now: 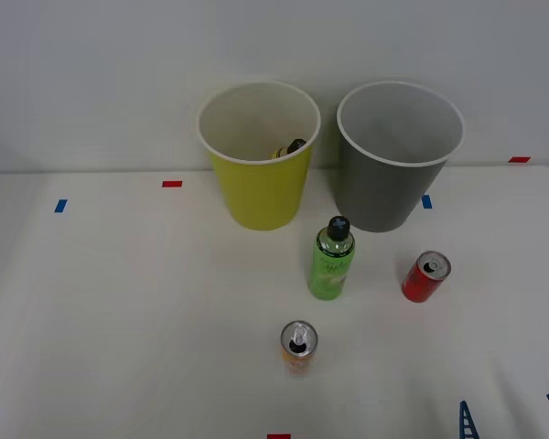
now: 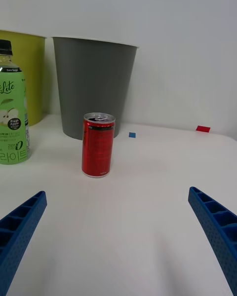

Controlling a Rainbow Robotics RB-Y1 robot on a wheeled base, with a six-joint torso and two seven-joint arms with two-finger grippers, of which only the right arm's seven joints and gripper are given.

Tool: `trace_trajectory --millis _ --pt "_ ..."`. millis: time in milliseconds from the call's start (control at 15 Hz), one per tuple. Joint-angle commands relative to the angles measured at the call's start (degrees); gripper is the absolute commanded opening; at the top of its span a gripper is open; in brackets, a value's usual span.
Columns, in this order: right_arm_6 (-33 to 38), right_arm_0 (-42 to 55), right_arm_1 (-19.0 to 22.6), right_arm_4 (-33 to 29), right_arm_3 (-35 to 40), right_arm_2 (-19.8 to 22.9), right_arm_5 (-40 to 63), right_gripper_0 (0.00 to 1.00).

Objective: Put cans in the gray bin, plastic bottles in the light green bin

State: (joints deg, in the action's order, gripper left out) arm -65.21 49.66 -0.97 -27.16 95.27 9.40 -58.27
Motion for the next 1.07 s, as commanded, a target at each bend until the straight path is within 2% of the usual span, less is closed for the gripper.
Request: trace_trajectory --millis 67,1067 --pt "0.0 0.0 0.0 0.0 0.0 0.0 0.0 1.0" --pt "0.0 0.0 0.0 0.0 0.0 0.0 0.0 1.0"
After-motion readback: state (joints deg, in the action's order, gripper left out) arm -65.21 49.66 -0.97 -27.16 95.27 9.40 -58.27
